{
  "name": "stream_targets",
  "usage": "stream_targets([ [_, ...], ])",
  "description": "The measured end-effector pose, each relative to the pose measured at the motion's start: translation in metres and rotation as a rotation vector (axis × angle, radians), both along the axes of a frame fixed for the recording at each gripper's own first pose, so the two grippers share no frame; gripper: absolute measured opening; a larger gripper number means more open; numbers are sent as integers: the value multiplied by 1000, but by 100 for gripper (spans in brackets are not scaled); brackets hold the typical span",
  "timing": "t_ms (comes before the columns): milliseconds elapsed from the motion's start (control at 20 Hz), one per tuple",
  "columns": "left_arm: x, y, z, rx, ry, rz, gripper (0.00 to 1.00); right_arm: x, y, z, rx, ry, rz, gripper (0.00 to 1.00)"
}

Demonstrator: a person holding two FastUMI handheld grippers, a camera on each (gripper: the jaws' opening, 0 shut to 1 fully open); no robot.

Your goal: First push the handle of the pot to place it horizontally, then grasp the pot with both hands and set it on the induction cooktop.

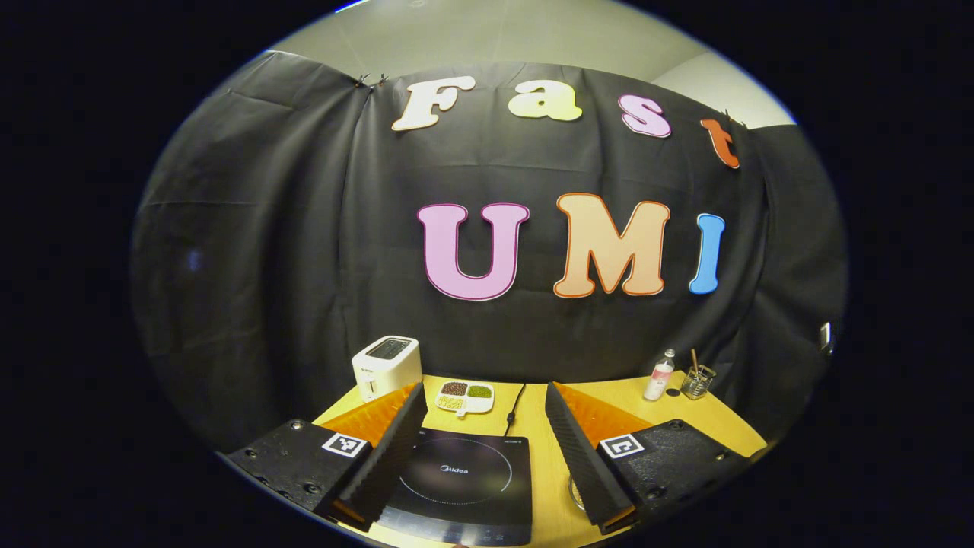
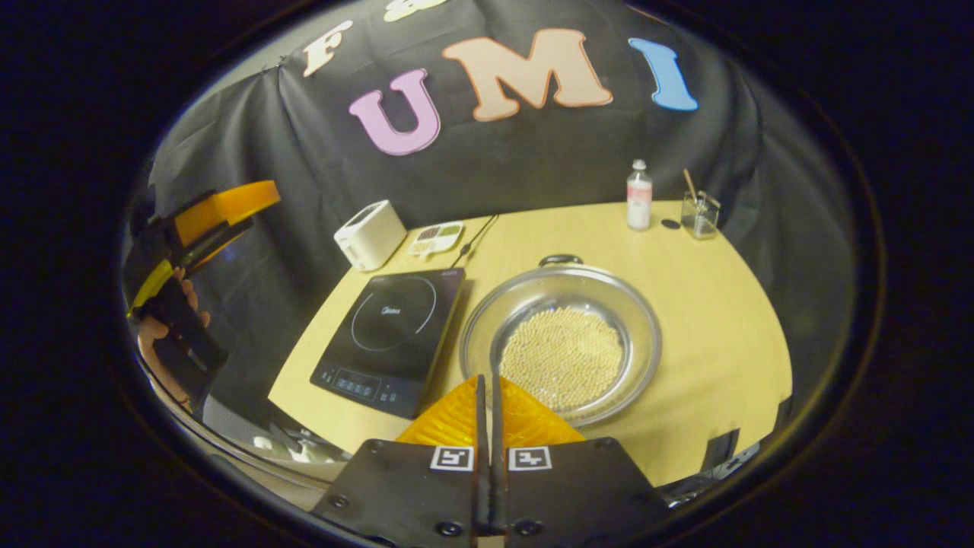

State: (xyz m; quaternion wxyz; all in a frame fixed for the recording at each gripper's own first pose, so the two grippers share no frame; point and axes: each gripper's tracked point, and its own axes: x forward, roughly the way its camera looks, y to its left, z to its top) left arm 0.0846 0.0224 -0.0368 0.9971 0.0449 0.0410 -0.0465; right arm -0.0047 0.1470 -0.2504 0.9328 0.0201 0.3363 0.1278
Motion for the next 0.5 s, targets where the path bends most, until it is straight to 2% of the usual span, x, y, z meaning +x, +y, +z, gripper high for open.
stream_targets([
  [100, 0, 3, 1, 7, 1, 4, 95, -5, 2, -12, -8, 53, 12, 0],
  [150, -1, 4, -1, 9, 4, 3, 92, -8, 4, -21, -7, 82, 18, 0],
  [250, -1, 4, -5, 13, 14, -6, 92, -14, 8, -35, 5, 147, 28, 3],
  [300, -1, 5, -6, 17, 18, -11, 95, -16, 9, -41, 8, 179, 28, 3],
  [350, 0, 4, -8, 23, 23, -16, 92, -18, 9, -47, 14, 209, 26, 3],
  [500, 0, 7, -13, 41, 42, -19, 95, -21, 10, -66, 37, 286, 4, 0],
])
